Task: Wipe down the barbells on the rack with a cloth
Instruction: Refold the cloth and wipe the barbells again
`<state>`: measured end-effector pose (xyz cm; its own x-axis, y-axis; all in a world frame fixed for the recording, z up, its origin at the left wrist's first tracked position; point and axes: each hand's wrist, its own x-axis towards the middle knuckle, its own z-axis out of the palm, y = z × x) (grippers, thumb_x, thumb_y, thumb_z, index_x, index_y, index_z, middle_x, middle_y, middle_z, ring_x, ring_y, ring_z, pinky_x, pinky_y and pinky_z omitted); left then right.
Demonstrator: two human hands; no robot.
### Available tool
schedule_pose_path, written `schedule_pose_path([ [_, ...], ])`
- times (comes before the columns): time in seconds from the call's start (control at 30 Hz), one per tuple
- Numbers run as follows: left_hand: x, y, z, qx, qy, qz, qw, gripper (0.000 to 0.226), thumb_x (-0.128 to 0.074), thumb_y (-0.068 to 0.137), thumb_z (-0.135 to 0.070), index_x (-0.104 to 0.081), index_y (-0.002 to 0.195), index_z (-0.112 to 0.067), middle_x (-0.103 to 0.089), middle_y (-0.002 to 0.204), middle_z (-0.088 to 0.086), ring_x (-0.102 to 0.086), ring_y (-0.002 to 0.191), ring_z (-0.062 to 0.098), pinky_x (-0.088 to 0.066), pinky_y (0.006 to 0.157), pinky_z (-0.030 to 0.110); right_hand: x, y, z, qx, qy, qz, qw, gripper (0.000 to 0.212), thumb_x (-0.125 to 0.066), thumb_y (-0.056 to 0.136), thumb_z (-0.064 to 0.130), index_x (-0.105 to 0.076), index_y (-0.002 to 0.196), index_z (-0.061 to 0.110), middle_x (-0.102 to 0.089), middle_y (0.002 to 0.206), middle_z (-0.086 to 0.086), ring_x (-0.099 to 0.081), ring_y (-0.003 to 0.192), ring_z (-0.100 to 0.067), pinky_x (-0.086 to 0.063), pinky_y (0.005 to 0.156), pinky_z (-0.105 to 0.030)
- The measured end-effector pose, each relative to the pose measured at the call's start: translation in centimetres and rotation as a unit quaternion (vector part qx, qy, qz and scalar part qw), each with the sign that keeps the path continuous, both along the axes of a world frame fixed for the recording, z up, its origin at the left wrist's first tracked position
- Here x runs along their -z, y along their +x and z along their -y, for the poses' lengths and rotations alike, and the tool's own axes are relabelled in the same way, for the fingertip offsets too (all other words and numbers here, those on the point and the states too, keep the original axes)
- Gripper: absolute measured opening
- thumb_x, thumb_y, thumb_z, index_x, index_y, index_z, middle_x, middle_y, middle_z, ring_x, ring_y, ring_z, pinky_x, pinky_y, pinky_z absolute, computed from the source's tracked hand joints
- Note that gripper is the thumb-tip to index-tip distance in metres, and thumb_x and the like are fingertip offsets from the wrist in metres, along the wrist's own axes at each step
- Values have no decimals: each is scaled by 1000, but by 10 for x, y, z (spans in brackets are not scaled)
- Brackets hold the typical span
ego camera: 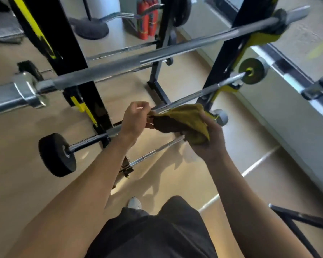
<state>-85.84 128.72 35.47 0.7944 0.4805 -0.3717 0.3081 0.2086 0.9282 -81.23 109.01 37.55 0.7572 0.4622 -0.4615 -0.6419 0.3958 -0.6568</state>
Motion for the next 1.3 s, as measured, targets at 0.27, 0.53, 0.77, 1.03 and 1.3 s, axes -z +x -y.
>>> schedule_pose_path([
  [0.27,-24,43,5,-59,179,41,981,11,-54,94,-11,-63,92,-18,-68,88,5,-63,68,16,-52,63,25,-102,130,-37,-27,11,335,942,27,-60,90,3,-58,115,11,-61,112,-17,-65,96,-32,-60,72,-42],
  [0.53,-63,35,7,-391,427,193,792,13,-54,84,8,-57,90,-3,-56,78,9,-50,64,21,-42,55,29,-84,143,-113,-442,-199,723,492,65,-48,95,55,-38,145,16,-41,146,-4,-43,130,-15,-39,108,-34],
  [0.77,-83,-29,-76,-557,558,110,606,48,-50,67,8,-41,89,-34,-45,90,-14,-47,89,1,-39,84,29,-78,153,-157,-386,-359,792,309,50,-42,98,57,-47,127,17,-57,114,-3,-52,94,-18,-39,87,-37],
  [1.03,-55,-58,-142,-398,533,-186,723,46,-25,99,-34,-66,92,-13,-63,84,6,-42,90,13,-26,109,47,-68,52,-258,-362,-291,849,251,40,-36,103,49,-50,117,14,-61,101,-3,-62,85,-21,-43,67,-34],
  [1.3,-49,-53,-142,-443,532,-192,695,44,-29,102,-35,-65,84,-16,-55,78,-4,-48,95,19,-19,116,44,-61,70,-240,-329,-243,884,225,38,-34,104,44,-44,128,16,-59,108,-3,-62,91,-21,-44,69,-33],
])
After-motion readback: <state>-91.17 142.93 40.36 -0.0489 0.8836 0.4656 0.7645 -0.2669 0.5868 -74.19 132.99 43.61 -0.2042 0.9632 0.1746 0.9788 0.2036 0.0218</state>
